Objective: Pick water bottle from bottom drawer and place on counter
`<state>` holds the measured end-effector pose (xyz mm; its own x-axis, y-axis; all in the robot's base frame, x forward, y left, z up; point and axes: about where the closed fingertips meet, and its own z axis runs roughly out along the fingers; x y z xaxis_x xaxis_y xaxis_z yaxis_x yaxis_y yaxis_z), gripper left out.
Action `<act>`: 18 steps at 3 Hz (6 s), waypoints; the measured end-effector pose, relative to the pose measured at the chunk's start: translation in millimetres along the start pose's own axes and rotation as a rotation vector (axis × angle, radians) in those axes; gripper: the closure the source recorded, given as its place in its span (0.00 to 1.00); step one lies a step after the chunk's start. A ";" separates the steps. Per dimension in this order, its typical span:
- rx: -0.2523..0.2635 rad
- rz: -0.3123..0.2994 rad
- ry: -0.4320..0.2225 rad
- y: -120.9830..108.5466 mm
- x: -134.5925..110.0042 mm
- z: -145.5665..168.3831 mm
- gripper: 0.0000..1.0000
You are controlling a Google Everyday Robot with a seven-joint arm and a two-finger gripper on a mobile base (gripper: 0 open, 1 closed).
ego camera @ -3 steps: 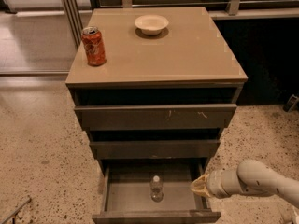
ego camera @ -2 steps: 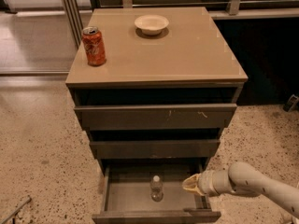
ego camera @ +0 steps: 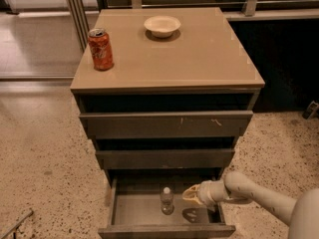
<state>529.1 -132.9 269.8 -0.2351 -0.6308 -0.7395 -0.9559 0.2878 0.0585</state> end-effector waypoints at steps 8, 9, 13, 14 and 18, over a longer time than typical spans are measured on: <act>-0.095 -0.057 -0.065 -4.4 -11.9 59.3 0.26; -0.110 -0.077 -0.092 -6.0 -21.1 71.6 0.27; -0.147 -0.099 -0.120 -3.6 -31.4 95.4 0.69; -0.153 -0.099 -0.138 -1.1 -33.7 92.8 0.92; -0.118 -0.157 -0.168 28.8 -155.8 -63.2 1.00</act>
Offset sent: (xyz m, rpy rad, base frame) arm 0.0014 -0.0003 0.0047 -0.0094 -0.0342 0.0183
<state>527.0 -71.9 429.0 -0.0593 -0.5294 -0.8463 -0.9946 0.1040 0.0046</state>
